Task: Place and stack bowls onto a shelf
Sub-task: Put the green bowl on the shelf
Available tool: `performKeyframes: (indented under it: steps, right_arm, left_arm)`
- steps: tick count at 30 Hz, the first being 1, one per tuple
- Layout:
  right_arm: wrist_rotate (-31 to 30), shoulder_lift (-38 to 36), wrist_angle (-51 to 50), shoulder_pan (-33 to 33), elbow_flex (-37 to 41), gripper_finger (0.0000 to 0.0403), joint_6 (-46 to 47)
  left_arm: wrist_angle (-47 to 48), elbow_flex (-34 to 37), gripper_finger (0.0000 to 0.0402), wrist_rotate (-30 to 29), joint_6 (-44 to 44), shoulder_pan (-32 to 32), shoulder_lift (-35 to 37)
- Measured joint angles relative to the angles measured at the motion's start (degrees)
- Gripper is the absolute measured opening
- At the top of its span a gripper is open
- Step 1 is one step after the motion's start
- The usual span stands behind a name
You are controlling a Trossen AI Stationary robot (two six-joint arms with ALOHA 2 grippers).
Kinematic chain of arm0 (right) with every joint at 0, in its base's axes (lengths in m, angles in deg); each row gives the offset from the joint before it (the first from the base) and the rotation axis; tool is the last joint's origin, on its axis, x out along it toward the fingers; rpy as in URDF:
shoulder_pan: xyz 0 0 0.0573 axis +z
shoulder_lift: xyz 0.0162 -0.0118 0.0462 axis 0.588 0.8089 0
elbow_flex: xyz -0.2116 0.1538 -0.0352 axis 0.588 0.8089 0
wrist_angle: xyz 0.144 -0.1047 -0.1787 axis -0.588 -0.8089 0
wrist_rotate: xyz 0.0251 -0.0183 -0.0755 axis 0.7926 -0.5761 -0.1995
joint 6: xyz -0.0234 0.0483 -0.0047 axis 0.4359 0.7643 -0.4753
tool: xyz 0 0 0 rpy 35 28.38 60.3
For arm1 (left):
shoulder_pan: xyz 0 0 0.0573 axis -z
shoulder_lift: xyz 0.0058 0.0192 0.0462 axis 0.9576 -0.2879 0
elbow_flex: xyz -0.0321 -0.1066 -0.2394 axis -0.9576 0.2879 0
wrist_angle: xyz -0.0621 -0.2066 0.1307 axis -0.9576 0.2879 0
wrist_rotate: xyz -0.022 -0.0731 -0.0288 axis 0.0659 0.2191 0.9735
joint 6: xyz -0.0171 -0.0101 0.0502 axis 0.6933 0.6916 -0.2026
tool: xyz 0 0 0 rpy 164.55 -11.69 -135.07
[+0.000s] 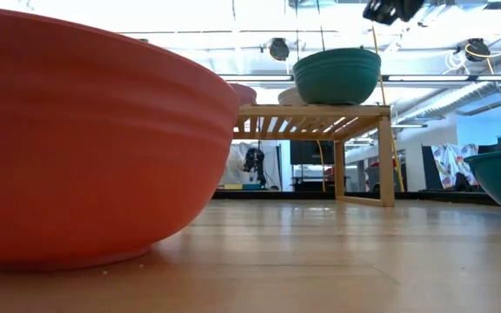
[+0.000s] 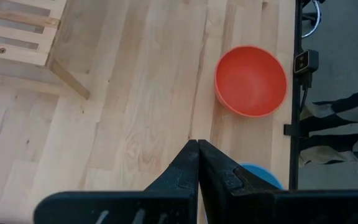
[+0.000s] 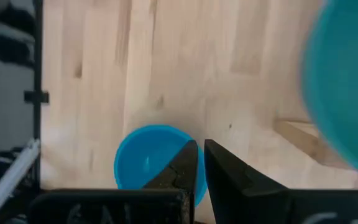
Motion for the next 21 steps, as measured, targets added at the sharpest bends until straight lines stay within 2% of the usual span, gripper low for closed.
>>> performKeyframes:
  steps: [7,12,18,21]
  right_arm:
    - [-0.2,0.0,9.4,1.9,11.7,0.0025,-2.3]
    - [-0.6,0.0,11.6,1.9,14.7,0.0025,-4.6]
    - [-11.0,0.0,13.6,1.9,14.7,0.0025,-6.2]
    - [-12.4,0.0,13.9,1.9,14.7,0.0025,-6.5]
  left_arm:
    - [0.0,0.0,0.0008,0.0,0.1,0.0,0.0]
    - [0.0,0.0,0.0008,0.0,0.1,0.0,0.0]
    - [0.0,0.0,0.0008,0.0,0.1,0.0,0.0]
    - [0.0,0.0,0.0008,0.0,0.1,0.0,0.0]
